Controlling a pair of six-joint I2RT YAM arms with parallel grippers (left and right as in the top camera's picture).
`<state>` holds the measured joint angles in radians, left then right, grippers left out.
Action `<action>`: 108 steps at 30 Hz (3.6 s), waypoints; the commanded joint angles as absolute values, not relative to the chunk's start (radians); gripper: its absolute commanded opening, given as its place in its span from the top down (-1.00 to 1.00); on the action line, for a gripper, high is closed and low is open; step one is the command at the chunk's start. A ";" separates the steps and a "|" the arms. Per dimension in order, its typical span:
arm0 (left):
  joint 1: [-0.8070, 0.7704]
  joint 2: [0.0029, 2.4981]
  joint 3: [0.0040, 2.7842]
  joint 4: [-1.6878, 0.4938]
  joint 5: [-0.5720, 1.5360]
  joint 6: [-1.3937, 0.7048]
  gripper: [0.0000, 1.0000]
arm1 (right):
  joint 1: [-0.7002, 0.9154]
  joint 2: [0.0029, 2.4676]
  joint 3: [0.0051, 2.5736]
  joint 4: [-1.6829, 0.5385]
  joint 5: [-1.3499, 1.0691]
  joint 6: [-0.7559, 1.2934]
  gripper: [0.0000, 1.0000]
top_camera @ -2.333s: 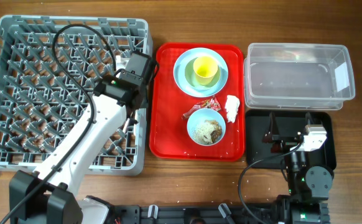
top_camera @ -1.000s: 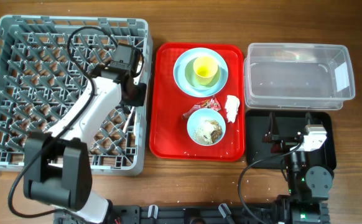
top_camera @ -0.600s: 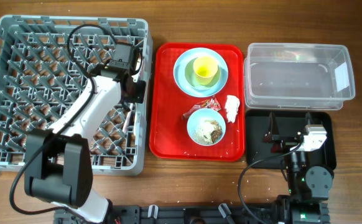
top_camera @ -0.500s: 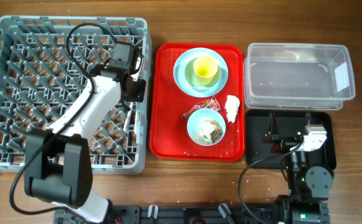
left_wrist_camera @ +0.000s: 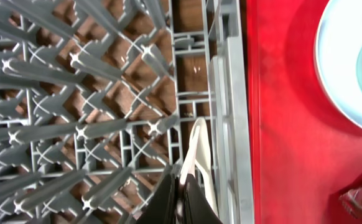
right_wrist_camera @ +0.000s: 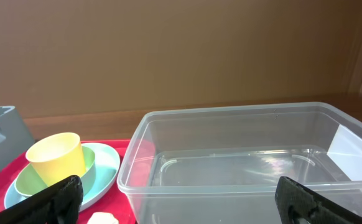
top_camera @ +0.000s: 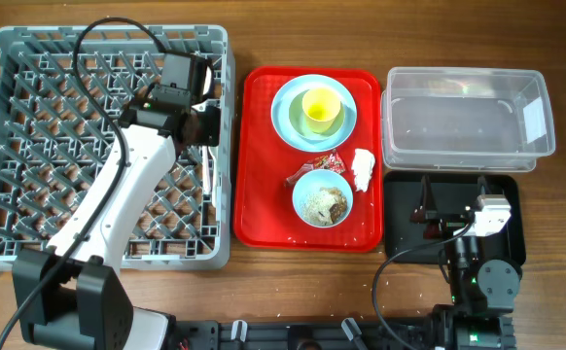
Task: Sort waste into correct bins and load items into the dishwasher rack
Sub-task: 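Adjust the fork in the rack slot and release it, then reach the left gripper to the yellow cup and grasp its rim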
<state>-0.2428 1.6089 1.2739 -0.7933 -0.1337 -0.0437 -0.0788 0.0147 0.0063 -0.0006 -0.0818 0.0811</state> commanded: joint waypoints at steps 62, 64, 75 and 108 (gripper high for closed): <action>-0.358 1.751 1.259 -0.957 -0.036 -0.353 0.77 | -0.083 0.011 0.005 0.002 -0.078 0.081 -1.00; -0.358 1.751 1.259 -0.973 -0.035 -0.353 0.85 | -0.083 0.011 0.005 0.002 -0.078 0.081 -1.00; -0.358 1.751 1.259 -1.020 -0.035 -0.353 0.91 | -0.083 0.011 0.005 0.002 -0.078 0.081 -1.00; -0.540 1.750 1.717 -0.745 0.257 -0.487 0.54 | -0.083 0.011 0.005 0.002 -0.078 0.081 -1.00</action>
<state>-0.5308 1.7206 1.6588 -0.7795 0.2420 -0.4698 -0.0788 0.0147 0.0063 -0.0006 -0.0818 0.0811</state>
